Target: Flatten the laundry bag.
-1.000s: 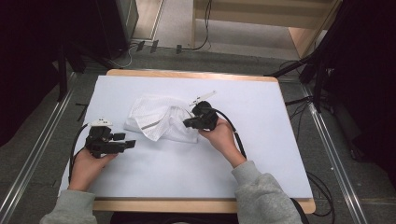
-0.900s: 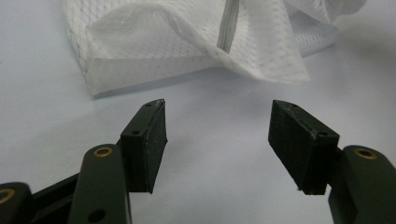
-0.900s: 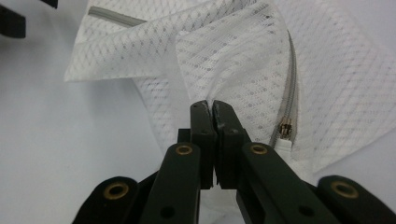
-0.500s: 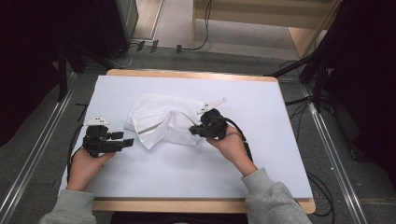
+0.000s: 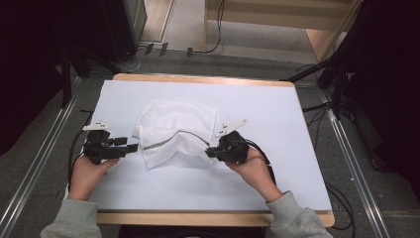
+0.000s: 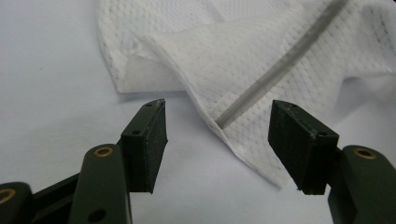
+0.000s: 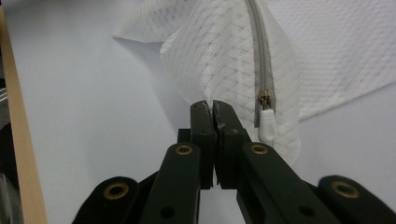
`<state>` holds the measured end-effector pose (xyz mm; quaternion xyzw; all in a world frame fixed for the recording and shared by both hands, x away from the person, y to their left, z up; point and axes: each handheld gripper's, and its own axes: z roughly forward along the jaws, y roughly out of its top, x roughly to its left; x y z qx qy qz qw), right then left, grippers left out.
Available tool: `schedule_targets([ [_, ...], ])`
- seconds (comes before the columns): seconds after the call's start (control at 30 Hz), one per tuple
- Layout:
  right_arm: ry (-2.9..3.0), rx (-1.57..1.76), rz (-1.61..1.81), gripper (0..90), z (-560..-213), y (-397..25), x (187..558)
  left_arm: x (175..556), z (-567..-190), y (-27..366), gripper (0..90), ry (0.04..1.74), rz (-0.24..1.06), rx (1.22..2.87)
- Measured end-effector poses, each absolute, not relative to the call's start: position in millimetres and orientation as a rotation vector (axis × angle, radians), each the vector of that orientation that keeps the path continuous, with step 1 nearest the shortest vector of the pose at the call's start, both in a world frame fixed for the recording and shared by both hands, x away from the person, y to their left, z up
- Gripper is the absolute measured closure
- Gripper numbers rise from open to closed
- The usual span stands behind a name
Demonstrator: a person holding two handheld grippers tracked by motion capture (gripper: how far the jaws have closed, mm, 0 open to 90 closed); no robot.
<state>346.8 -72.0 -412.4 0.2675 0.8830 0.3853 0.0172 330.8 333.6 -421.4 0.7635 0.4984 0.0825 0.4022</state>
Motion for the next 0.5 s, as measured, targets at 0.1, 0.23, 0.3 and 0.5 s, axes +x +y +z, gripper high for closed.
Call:
schedule_targets([
  [0.1,2.748,0.836,1.196,89.5,-414.9,-77.7,340.9,334.6,-422.1,334.6,38.1,1.261,0.205,1.926],
  [0.23,2.765,0.857,1.198,89.4,-418.9,-83.6,332.1,340.9,-421.7,330.9,38.0,1.247,0.205,1.939],
  [0.3,2.767,0.858,1.205,89.5,-422.0,-85.5,328.2,342.0,-421.5,330.1,38.0,1.246,0.206,1.943],
  [0.5,2.777,0.880,1.177,89.2,-429.1,-90.9,316.5,348.6,-419.8,330.6,37.8,1.241,0.207,1.942],
])
